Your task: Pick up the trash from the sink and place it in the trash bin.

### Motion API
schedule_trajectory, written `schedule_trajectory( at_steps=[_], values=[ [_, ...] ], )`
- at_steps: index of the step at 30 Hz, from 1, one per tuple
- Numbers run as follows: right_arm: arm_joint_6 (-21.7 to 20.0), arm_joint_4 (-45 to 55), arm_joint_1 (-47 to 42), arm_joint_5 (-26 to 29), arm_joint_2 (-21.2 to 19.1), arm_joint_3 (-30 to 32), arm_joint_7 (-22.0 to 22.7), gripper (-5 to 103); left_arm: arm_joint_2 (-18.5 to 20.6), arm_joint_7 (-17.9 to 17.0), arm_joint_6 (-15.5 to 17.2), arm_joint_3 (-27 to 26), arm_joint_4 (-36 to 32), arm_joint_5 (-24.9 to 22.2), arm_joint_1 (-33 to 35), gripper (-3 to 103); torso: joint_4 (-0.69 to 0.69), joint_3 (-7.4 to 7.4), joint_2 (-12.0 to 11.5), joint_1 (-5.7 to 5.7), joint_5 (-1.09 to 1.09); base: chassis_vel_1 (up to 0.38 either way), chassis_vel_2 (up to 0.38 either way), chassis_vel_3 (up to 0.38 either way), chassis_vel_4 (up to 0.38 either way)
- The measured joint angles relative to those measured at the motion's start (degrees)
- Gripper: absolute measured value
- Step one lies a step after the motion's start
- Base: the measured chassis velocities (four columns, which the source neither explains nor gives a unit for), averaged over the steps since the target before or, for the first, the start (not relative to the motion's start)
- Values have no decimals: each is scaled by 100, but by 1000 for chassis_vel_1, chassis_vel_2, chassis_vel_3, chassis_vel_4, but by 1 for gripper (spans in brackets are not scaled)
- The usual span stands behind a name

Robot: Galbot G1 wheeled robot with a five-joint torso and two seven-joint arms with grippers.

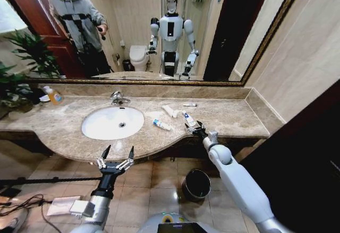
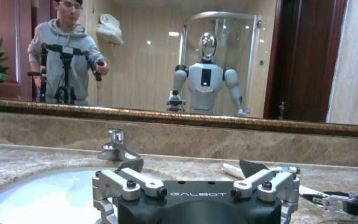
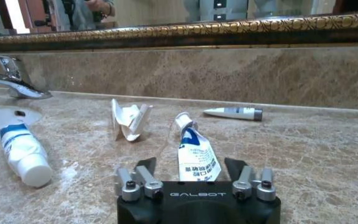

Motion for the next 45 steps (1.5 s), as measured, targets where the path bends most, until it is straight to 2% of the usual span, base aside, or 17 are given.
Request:
schedule_trajectory(
  at_steps=[1, 2, 4, 5, 8, 9, 11, 14, 17, 19, 21, 30, 38, 42, 45],
  values=[
    [-4, -6, 2, -6, 8, 7, 0, 70, 0, 0, 0, 0, 0, 0, 0, 100, 0, 0, 0, 0, 1, 0, 0, 0, 0],
    [-4, -15, 2, -17, 9, 12, 0, 70, 0, 0, 0, 0, 0, 0, 0, 100, 0, 0, 0, 0, 0, 0, 0, 0, 0],
    [-2, -25, -17, -35, -1, 15, -7, 59, 0, 0, 0, 0, 0, 0, 0, 100, 0, 0, 0, 0, 0, 0, 0, 0, 0],
    [-2, -25, -17, -35, -1, 15, -7, 59, 0, 0, 0, 0, 0, 0, 0, 100, 0, 0, 0, 0, 0, 0, 0, 0, 0],
    [38, -10, -95, -42, -11, 65, -21, 43, 0, 0, 0, 0, 0, 0, 0, 100, 0, 0, 0, 0, 0, 0, 0, 0, 0],
    [38, -10, -95, -42, -11, 65, -21, 43, 0, 0, 0, 0, 0, 0, 0, 100, 0, 0, 0, 0, 0, 0, 0, 0, 0],
    [69, 26, -154, -46, -9, 88, -26, 33, 0, 0, 0, 0, 0, 0, 0, 100, 0, 0, 0, 0, 0, 0, 0, 0, 0],
    [83, 51, -185, -48, -4, 97, -26, 27, 0, 0, 0, 0, 0, 0, 0, 100, 0, 0, 0, 0, 0, 0, 0, 0, 0],
    [106, 122, -248, -48, 6, 106, -14, 11, 0, 0, 0, 0, 0, 0, 0, 100, 0, 0, 0, 0, 0, 0, 0, 0, 0],
    [109, 138, -261, -48, 9, 106, -11, 11, 0, 0, 0, 0, 1, 0, 0, 100, 0, 0, 0, 0, 0, 0, 0, 0, 0],
    [119, 177, -287, -49, 15, 107, -4, 1, 0, 0, 0, 0, 0, 0, 0, 100, 0, 0, 0, 0, 1, 0, 0, 0, 0],
    [144, 430, -403, 32, -33, 248, 26, 0, 0, 0, 0, 0, 0, 0, 0, 100, 0, 0, 0, 0, 1, 0, 0, 0, 0],
    [516, 1157, -1001, 154, -164, 939, -139, 0, 0, 0, 0, 0, 0, 0, 0, 100, 0, -1, 1, 0, 1, 0, 0, 0, 0],
    [735, 1645, -1561, 146, -290, 1259, -244, 0, 0, 1, 0, 0, 0, 0, 0, 100, 0, -1, 1, 0, -1, 0, 0, 0, 0],
    [1271, 1879, -2177, -26, -231, 1570, -306, 0, 0, 0, 0, 0, 0, 0, 0, 100, 0, -1, 1, 0, 0, 0, 0, 0, 0]
  ],
)
